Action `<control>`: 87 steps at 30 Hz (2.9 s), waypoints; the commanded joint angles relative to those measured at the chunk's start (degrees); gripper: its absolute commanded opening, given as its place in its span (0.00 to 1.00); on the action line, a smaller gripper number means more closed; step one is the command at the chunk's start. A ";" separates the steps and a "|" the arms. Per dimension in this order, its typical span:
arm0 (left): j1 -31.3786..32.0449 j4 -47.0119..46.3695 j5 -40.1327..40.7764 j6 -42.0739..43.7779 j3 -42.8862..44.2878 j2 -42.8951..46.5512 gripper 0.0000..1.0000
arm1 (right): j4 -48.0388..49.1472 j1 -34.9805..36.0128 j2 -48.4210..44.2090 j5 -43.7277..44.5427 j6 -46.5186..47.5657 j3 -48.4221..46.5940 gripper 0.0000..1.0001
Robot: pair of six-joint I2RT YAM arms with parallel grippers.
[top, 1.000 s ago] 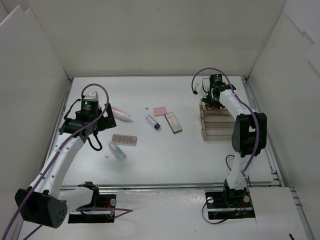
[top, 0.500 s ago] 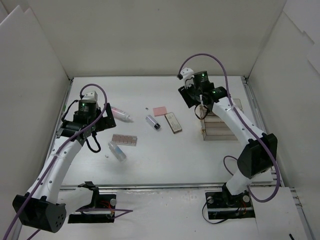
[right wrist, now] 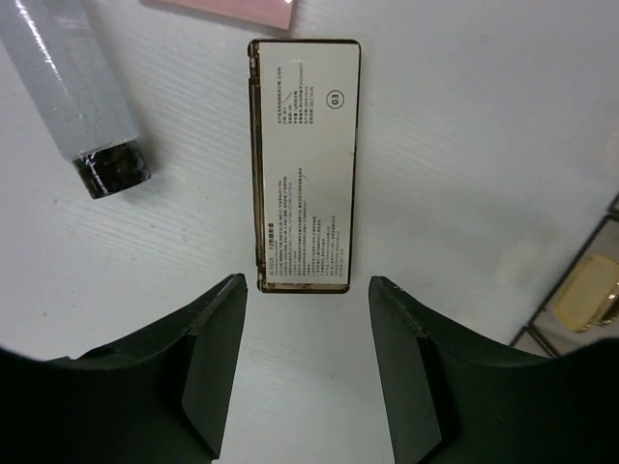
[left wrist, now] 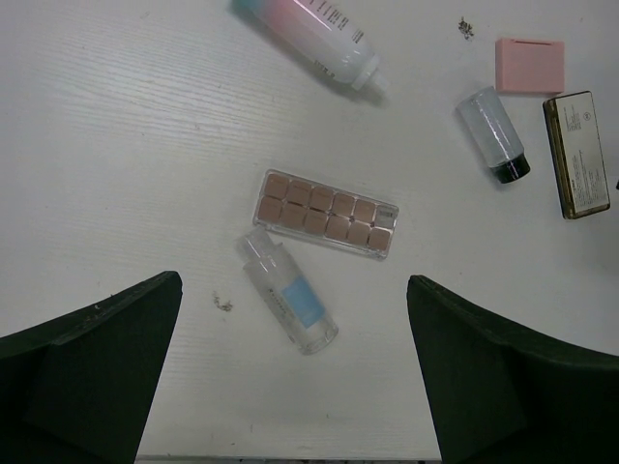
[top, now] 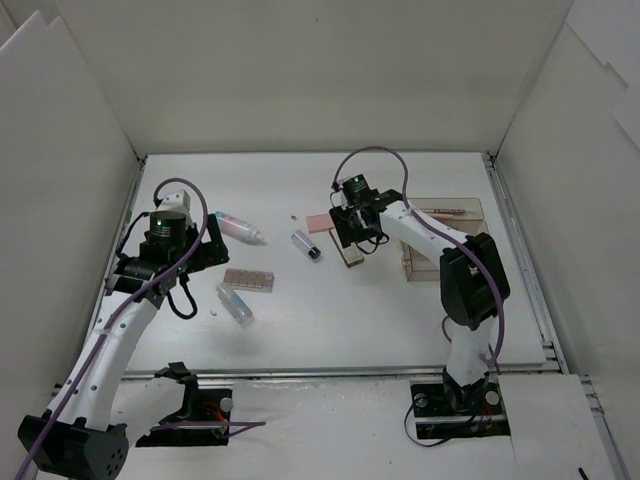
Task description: Organize the makeup
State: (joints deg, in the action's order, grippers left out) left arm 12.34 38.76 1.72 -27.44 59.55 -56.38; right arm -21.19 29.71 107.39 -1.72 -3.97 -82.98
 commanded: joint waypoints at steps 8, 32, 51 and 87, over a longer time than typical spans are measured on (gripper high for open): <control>0.14 -0.36 1.09 0.28 -0.75 3.47 0.97 | 1.06 0.43 8.53 4.26 -7.02 -5.61 0.52; 0.14 -1.58 0.83 0.90 -1.28 1.54 0.97 | 0.36 2.37 14.42 -0.92 -7.46 -6.23 0.61; 0.14 -2.11 1.01 0.90 -0.23 0.92 0.97 | -0.87 -0.53 2.57 1.54 -6.66 -2.11 0.03; 1.81 -3.34 1.27 0.72 0.22 -0.92 0.97 | 3.35 -28.84 -19.78 25.35 -68.88 15.13 0.15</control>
State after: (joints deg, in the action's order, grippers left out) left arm 13.87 37.43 1.56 -27.09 57.80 -58.37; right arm -19.90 1.41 86.37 18.79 -64.20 -65.43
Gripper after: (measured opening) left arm 0.974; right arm 0.511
